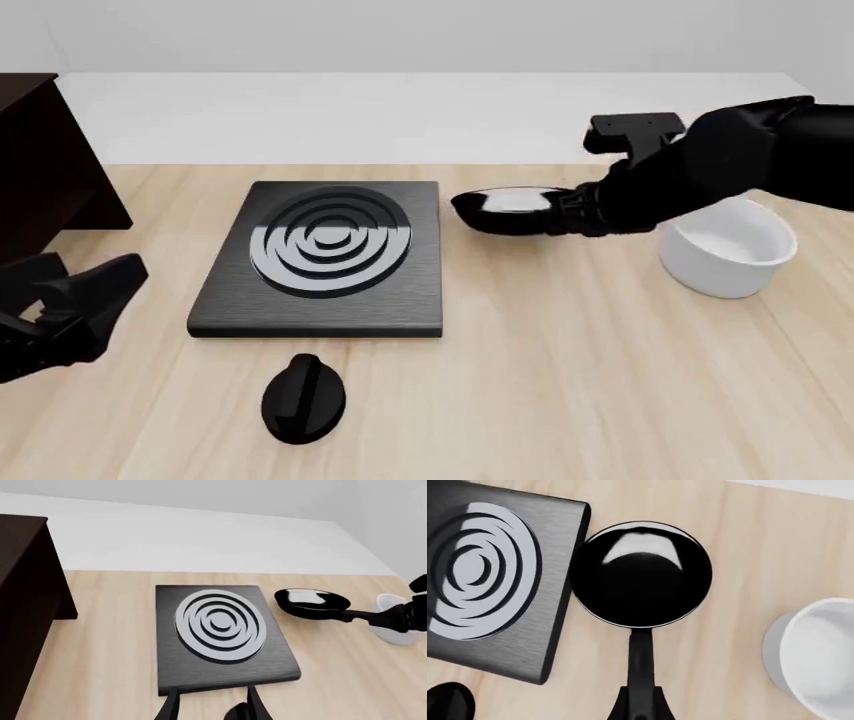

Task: Put the frying pan on the cabinet shelf.

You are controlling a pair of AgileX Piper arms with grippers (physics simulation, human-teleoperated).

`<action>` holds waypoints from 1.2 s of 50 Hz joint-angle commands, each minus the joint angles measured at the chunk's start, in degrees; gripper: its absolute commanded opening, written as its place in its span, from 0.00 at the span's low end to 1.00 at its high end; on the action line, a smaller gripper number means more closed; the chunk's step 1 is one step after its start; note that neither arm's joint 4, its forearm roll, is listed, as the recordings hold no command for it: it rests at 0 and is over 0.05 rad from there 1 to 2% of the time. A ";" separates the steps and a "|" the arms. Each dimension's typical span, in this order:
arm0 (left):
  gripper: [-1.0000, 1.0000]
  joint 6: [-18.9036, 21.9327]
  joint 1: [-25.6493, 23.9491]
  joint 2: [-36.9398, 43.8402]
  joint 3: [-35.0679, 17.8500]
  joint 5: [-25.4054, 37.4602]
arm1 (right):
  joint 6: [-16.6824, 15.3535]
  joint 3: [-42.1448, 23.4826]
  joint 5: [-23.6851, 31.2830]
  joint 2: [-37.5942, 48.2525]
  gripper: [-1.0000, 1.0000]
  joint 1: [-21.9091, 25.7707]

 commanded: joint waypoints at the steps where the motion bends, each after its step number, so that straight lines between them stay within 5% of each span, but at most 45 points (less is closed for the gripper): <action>1: 1.00 -1.42 -1.37 -0.38 0.41 0.05 | -1.60 -4.19 1.77 -5.70 0.00 -1.26; 23: 1.00 -4.74 -2.33 -1.03 0.01 0.73 | -8.66 -7.97 0.14 -11.60 0.00 1.24; 31: 1.00 -7.28 -4.59 -1.19 0.27 1.41 | -8.69 -9.52 -1.61 -12.98 0.00 4.23; 37: 1.00 -11.35 -5.20 -1.66 1.07 1.08 | -11.60 -9.52 -2.65 -13.01 0.00 9.31; 39: 1.00 -16.40 -5.00 -2.52 1.66 1.30 | -10.71 -9.75 -2.53 -13.13 0.00 9.40; 46: 1.00 -24.77 -7.01 -5.98 2.18 1.83 | -11.19 -10.62 -2.95 -12.37 0.00 13.31; 60: 1.00 -36.52 -10.23 -10.92 3.87 2.40 | -12.23 -14.28 -2.88 -10.93 0.00 21.92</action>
